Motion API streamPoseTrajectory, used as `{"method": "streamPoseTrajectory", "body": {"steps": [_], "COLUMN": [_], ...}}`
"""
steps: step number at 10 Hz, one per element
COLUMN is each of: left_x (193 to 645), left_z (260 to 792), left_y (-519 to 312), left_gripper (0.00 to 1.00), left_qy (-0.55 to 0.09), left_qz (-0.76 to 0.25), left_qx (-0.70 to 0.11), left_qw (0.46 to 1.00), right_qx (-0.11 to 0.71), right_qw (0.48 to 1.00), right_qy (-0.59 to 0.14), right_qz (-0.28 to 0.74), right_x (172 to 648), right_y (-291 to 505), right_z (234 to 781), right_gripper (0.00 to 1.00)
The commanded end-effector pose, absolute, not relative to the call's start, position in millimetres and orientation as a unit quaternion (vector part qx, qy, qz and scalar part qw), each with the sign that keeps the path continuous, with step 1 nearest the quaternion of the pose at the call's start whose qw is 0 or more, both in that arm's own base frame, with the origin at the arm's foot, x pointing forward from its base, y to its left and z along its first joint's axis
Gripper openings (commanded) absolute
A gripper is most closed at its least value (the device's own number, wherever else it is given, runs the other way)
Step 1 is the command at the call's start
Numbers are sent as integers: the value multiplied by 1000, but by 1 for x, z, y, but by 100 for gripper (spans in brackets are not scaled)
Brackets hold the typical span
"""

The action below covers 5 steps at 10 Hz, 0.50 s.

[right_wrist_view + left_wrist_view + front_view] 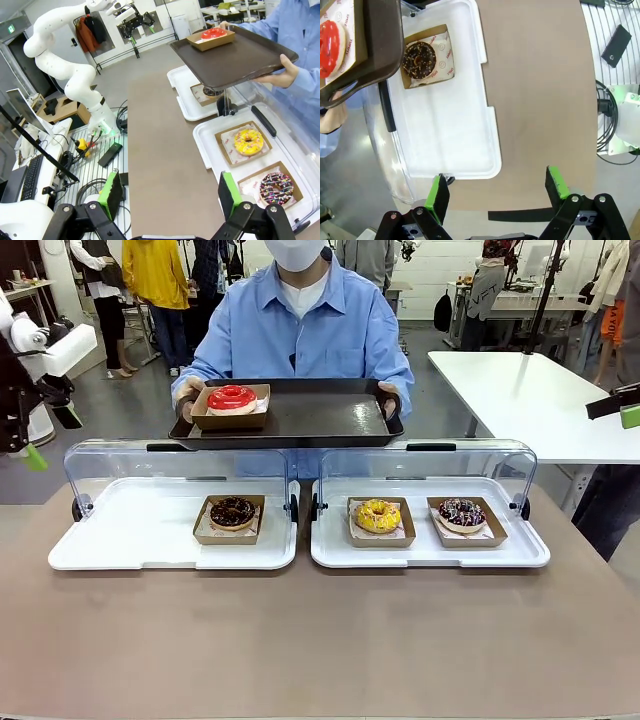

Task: Provide the desired donut to the person.
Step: Place the picked Paper togo box onto the Handle tray extended by the person, then pick up and lift the Paper togo box containing the Donut pointed at by the person.

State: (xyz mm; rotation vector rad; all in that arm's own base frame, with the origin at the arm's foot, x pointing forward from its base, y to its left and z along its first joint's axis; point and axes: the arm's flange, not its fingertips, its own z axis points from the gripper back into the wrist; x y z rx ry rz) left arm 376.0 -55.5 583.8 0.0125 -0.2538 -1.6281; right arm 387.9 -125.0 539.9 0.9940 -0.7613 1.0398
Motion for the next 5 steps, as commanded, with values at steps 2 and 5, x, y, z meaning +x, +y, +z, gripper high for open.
{"method": "streamPoseTrajectory", "body": {"steps": [2, 5], "left_x": [376, 376], "left_z": [585, 585], "left_y": [-58, -58], "left_gripper": [100, 100], "left_qy": [-114, -114], "left_qz": [-726, -726], "left_qx": [6, 6], "left_qw": [678, 678], "right_qx": [447, 447], "right_qw": [684, 684], "right_qy": [-342, -342], "right_qz": [465, 465], "right_x": [388, 388], "right_y": [-125, -125], "right_z": [540, 540], "right_gripper": [100, 100]}}
